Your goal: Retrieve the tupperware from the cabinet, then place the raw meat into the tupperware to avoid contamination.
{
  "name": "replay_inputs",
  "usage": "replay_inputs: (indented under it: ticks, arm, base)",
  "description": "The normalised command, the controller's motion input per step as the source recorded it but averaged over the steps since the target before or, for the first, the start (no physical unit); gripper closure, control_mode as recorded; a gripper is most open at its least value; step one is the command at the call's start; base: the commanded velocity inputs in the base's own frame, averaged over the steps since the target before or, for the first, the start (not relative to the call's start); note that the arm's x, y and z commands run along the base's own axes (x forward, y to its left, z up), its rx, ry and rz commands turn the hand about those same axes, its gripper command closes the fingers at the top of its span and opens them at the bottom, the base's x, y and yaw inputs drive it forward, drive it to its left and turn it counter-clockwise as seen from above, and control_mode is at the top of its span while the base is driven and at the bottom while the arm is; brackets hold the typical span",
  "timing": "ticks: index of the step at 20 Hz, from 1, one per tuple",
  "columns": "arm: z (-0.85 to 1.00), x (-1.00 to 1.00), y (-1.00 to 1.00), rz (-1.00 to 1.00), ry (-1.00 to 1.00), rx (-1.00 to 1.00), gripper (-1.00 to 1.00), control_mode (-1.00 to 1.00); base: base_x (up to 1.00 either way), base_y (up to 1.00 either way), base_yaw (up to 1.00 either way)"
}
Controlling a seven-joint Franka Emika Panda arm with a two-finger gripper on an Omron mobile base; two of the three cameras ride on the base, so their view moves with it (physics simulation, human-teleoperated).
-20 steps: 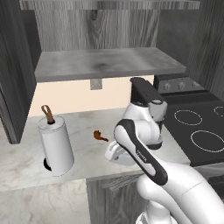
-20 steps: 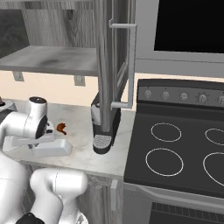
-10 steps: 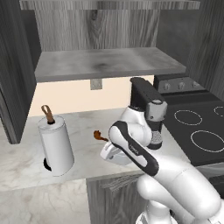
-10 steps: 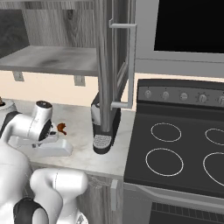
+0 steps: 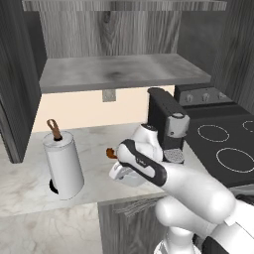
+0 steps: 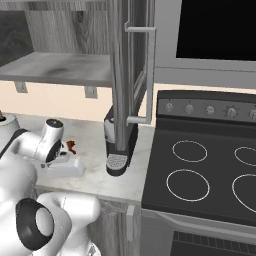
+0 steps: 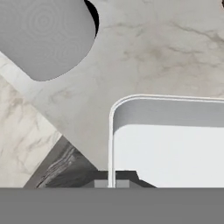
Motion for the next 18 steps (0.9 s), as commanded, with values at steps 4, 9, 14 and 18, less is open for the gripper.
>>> replay_inputs:
  ticks: [4,9,14,18]
  arm:
    - [-0.26,0.35,0.09,-0.04,-0.01,0.01,1.0,-1.0]
    - [-0.27,0.33,0.06,-0.04,-0.02,0.02,1.0,-1.0]
    - [-0.22,0.16,0.0,-0.05,-0.1,0.06,1.0,-1.0]
    - [-0.15,0.1,0.0,-0.06,-0.17,0.08,1.0,-1.0]
  base:
    - [0.0,0.0,0.0]
    - [0.0,0.0,0.0]
    - [0.0,0.0,0.0]
    - [0.0,0.0,0.0]
